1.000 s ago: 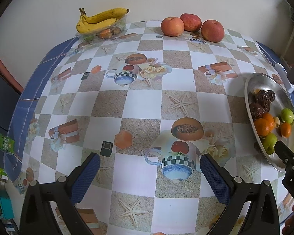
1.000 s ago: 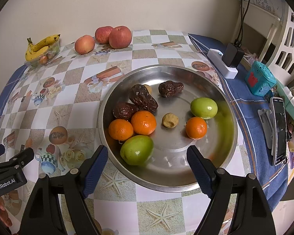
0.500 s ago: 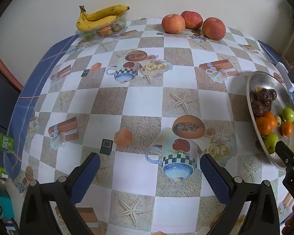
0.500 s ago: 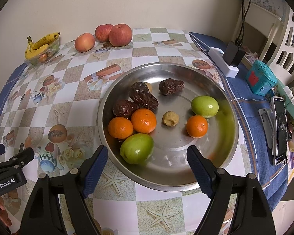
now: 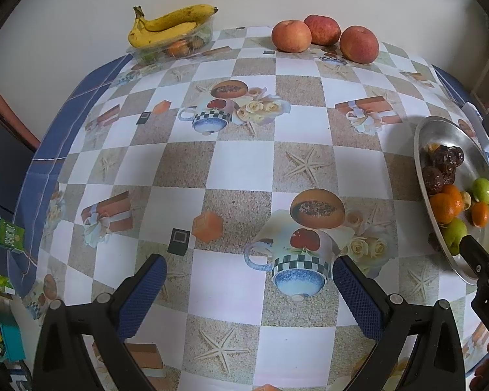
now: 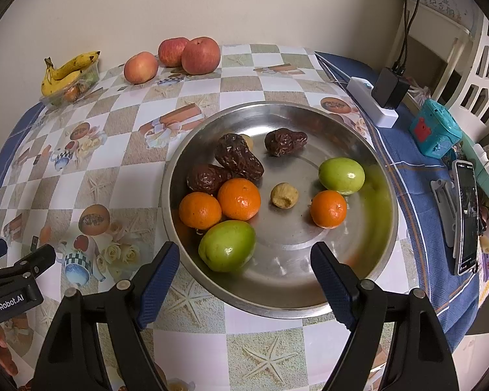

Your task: Organize fruits

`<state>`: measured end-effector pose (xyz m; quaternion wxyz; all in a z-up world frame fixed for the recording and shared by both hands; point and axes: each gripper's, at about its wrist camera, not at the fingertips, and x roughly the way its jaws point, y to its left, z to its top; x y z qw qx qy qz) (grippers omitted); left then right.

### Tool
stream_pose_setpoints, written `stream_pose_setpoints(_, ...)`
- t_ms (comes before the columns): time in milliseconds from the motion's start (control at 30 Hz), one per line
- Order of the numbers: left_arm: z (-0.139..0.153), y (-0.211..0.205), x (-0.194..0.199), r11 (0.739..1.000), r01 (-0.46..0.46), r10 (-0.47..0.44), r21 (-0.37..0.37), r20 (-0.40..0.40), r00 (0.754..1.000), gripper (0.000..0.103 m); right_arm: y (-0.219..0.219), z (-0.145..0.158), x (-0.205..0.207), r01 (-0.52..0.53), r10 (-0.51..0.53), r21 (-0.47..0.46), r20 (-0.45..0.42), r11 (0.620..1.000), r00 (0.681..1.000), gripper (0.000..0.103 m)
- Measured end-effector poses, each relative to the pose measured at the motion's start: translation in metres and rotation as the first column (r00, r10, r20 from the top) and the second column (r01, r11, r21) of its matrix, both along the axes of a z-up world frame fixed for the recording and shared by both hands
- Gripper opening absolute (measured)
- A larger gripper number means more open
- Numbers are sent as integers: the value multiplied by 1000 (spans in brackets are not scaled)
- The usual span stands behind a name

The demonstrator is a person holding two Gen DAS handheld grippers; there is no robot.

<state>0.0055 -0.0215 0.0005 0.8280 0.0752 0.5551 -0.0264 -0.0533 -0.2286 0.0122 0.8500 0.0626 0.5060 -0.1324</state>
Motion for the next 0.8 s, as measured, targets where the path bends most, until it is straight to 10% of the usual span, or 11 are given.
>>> stream_pose_setpoints(800, 1, 3, 0, 1000, -8, 8, 2, 3, 1000, 103, 0, 0, 0, -2, 2, 1, -5, 1000, 1000, 83)
